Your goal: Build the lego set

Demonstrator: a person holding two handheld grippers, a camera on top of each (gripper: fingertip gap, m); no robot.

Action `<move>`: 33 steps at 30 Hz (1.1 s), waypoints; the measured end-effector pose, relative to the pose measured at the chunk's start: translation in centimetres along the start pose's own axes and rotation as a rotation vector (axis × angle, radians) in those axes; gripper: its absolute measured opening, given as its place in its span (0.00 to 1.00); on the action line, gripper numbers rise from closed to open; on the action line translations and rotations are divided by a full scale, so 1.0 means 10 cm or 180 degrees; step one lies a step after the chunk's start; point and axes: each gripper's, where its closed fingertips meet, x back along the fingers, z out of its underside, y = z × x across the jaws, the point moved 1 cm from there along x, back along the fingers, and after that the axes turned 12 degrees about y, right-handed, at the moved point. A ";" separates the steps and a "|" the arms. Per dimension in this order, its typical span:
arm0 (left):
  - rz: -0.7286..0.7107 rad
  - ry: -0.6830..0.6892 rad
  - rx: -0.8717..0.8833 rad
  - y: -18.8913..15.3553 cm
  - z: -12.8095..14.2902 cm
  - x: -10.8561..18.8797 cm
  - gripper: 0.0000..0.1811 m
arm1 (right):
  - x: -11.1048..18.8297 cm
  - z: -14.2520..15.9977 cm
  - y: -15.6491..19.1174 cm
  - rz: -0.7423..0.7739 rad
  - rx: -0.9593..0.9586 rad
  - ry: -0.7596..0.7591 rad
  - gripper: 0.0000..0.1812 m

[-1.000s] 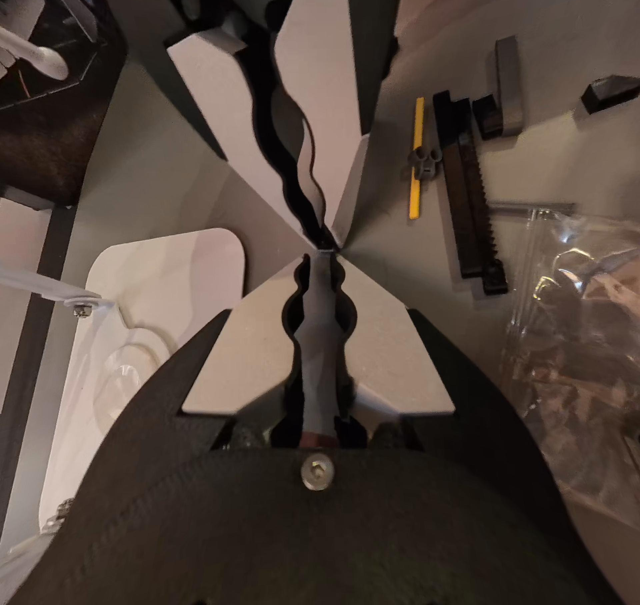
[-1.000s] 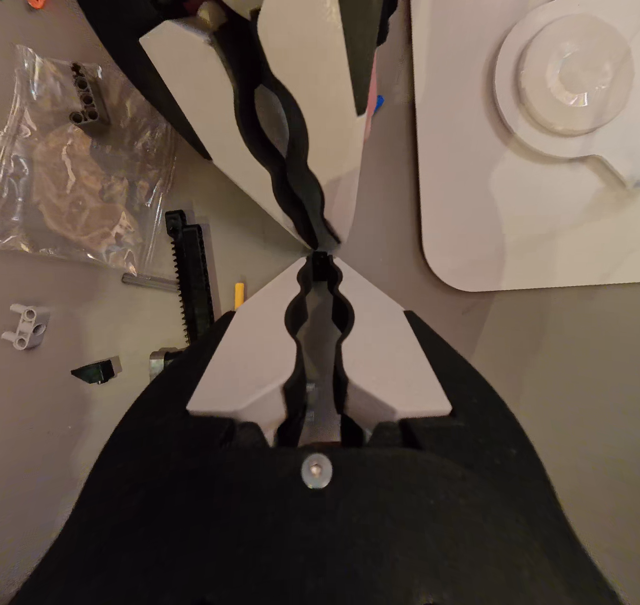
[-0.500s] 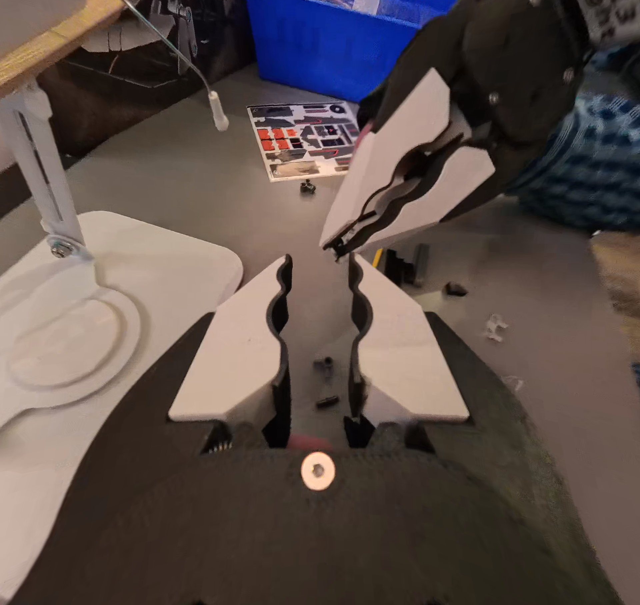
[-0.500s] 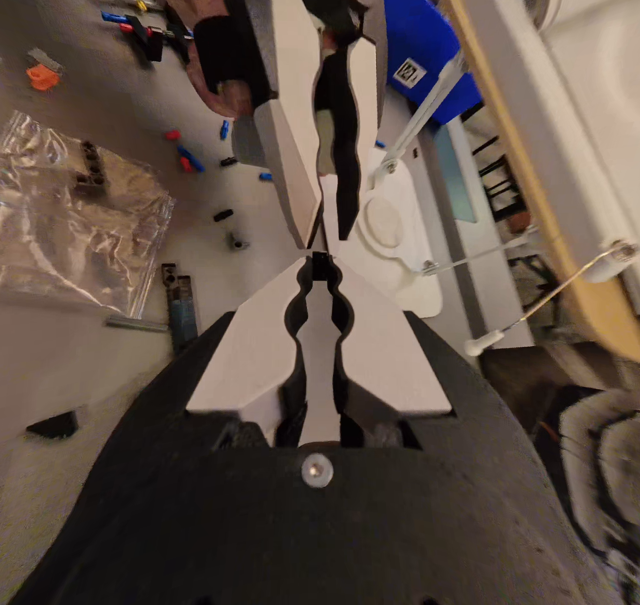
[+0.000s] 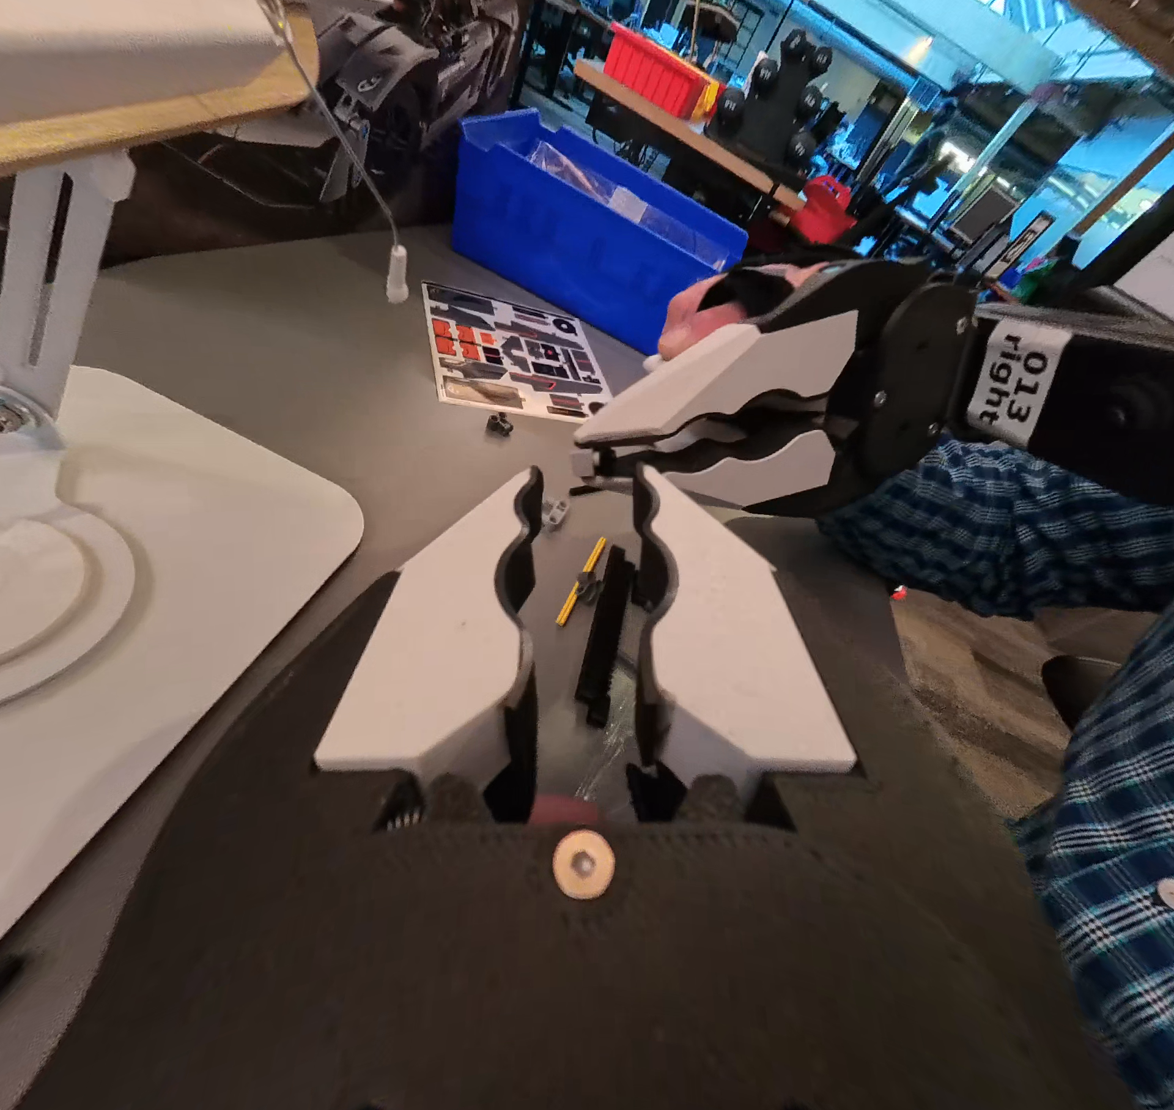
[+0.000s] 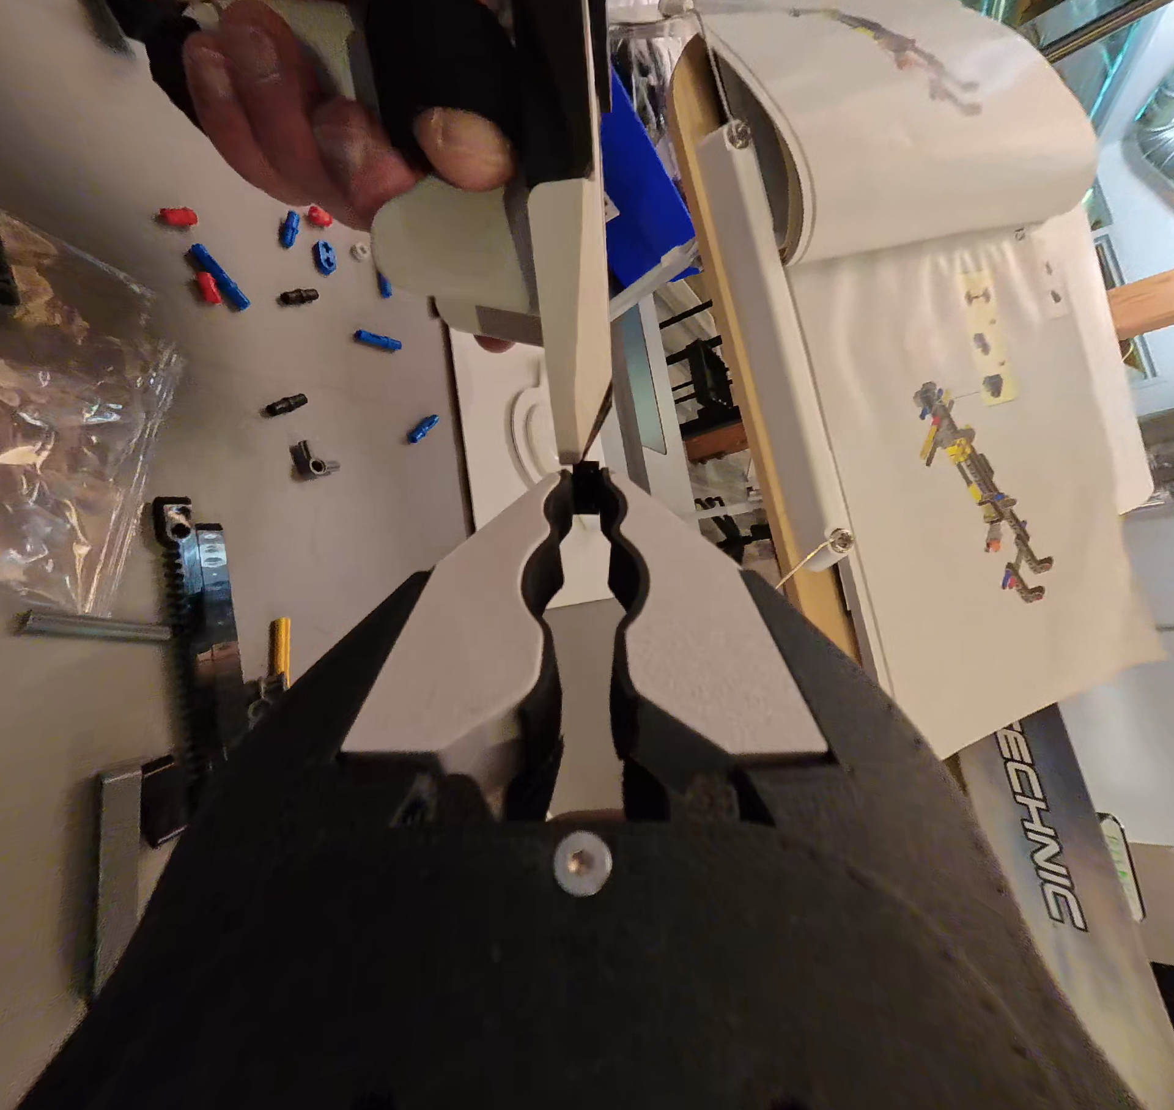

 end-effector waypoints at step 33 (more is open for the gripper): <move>-0.0097 -0.0376 -0.0708 -0.24 -0.15 0.11 0.03 | 0.19 -0.17 -0.13 0.0210 -0.0025 -0.0292 0.03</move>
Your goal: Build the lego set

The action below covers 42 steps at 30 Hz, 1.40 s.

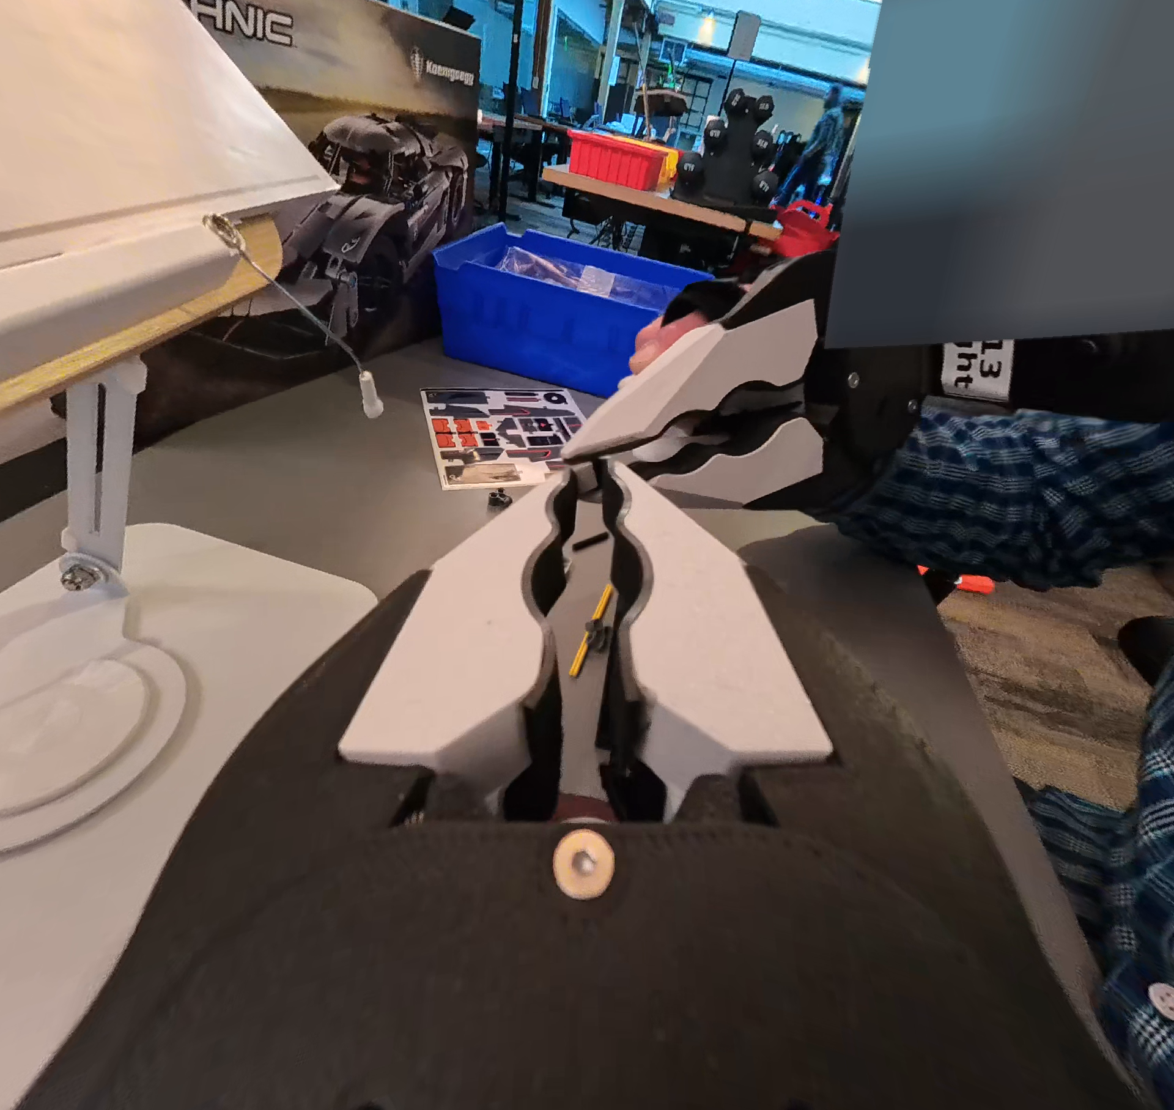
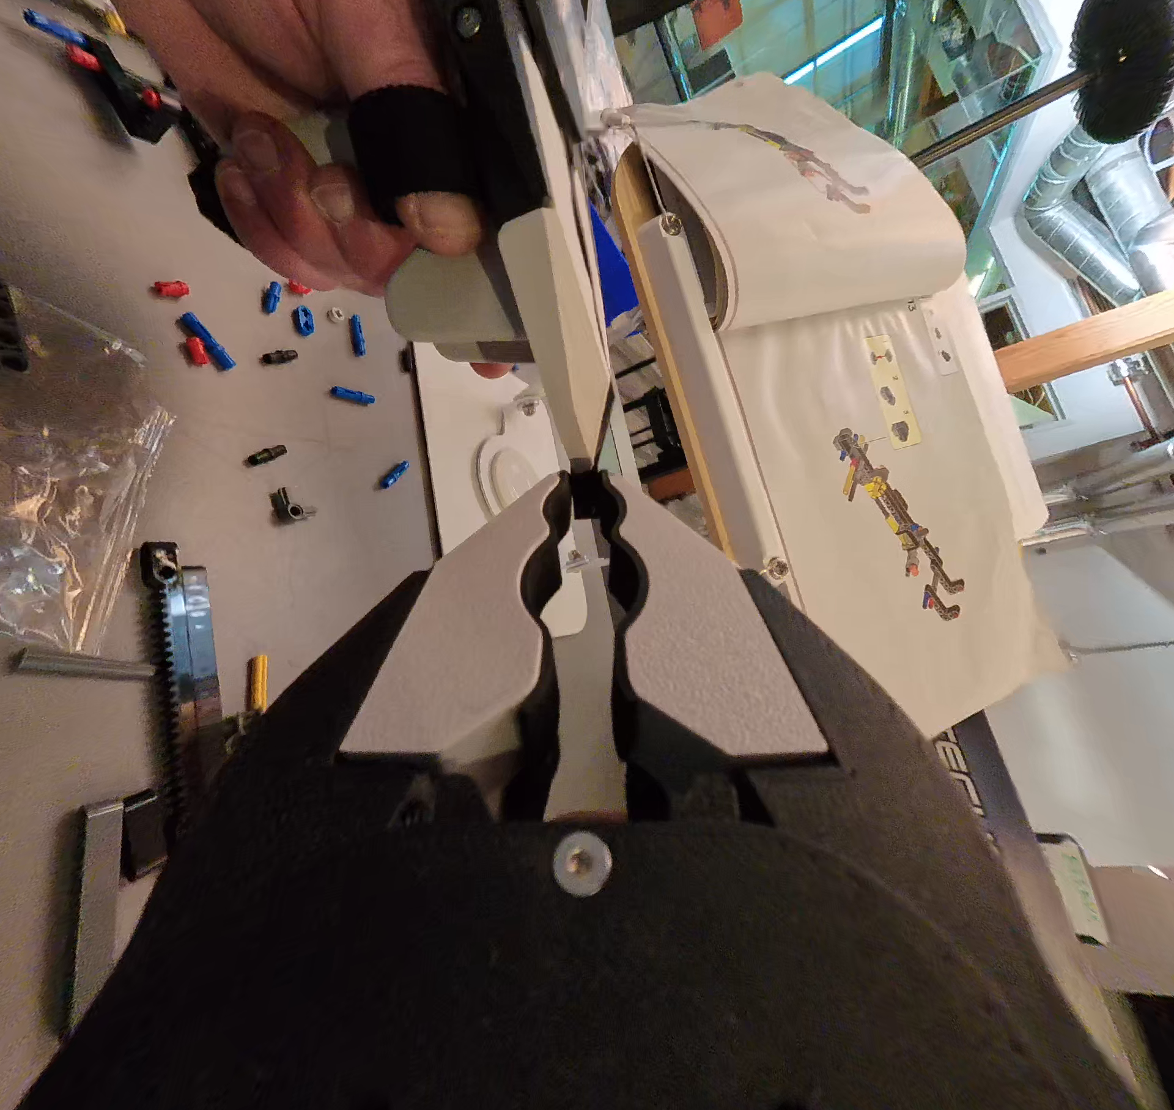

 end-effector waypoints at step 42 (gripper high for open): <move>0.0734 0.0152 -0.1216 -0.68 -0.18 0.28 0.02 | 0.57 -0.43 0.03 -0.2500 -0.1439 -0.1510 0.04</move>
